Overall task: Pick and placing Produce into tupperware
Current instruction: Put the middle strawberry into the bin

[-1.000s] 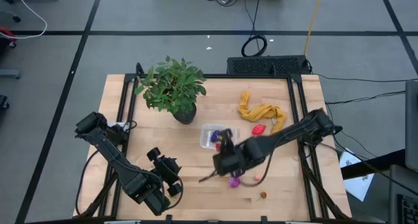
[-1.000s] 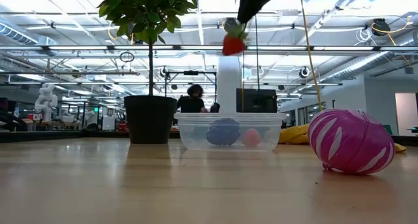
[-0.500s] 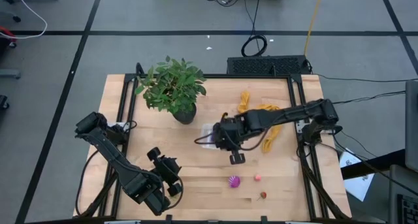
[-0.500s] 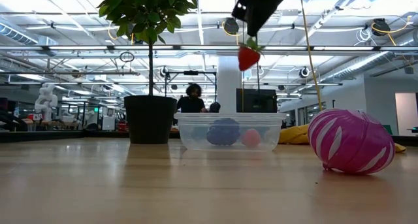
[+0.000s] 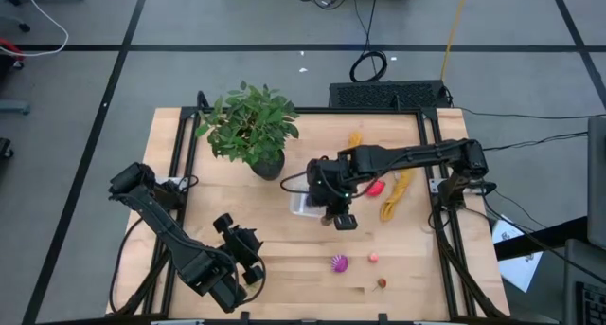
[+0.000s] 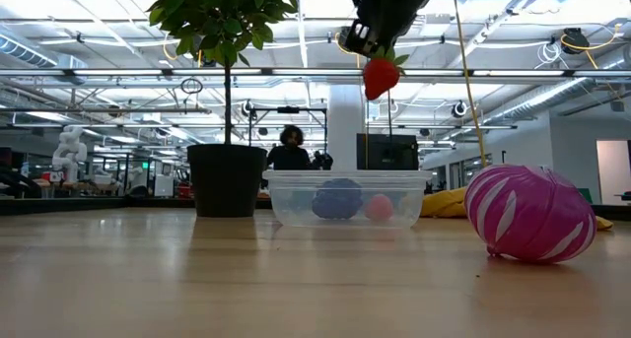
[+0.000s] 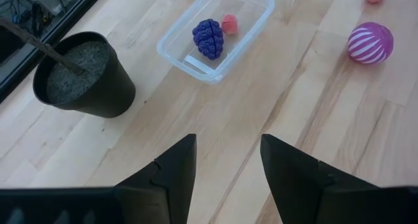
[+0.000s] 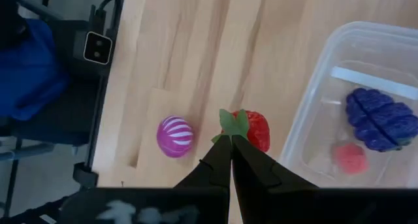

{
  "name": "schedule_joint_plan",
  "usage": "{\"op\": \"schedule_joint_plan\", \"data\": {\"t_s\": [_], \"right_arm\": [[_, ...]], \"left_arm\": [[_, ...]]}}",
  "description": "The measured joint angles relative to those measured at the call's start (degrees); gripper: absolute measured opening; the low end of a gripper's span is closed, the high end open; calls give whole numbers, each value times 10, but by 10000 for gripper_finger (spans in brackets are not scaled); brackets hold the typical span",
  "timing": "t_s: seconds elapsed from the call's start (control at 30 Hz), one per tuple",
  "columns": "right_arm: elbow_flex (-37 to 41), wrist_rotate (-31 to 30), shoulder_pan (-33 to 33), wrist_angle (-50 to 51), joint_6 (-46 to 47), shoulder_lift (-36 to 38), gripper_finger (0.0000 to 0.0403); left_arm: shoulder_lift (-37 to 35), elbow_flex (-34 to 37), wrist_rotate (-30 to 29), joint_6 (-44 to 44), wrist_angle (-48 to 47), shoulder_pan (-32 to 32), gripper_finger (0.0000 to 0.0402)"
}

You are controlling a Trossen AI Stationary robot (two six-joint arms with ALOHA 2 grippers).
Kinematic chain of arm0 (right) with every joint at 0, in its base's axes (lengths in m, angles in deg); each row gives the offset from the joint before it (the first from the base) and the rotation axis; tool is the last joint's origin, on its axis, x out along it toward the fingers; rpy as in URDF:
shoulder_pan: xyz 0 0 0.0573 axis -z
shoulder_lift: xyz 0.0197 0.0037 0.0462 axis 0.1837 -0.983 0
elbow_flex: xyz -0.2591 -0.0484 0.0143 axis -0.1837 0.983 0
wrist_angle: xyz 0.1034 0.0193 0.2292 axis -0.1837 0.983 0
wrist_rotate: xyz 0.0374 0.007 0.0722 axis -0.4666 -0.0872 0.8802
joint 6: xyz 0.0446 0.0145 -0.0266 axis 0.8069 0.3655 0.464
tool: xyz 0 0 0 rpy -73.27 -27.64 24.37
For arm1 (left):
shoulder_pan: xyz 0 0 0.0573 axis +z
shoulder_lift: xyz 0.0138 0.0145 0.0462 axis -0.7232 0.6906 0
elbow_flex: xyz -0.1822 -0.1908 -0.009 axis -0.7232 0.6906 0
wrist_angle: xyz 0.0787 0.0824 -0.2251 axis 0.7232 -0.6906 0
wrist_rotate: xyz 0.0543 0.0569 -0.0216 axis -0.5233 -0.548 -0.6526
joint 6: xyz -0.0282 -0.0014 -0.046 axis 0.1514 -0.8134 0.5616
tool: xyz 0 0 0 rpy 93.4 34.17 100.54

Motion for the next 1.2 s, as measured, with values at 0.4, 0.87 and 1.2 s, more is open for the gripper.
{"op": "schedule_joint_plan", "data": {"t_s": [0.4, 0.87, 1.2], "right_arm": [[0, 0, 33, 12, -32, 0, 0], [65, 0, 67, -5, -57, 0, 0], [100, 0, 78, -46, -76, -1, 0]], "left_arm": [[0, 0, 0, 4, -17, 0, 177], [0, 0, 0, 7, -17, 0, 177], [0, 0, 0, 15, -17, 0, 177]]}}
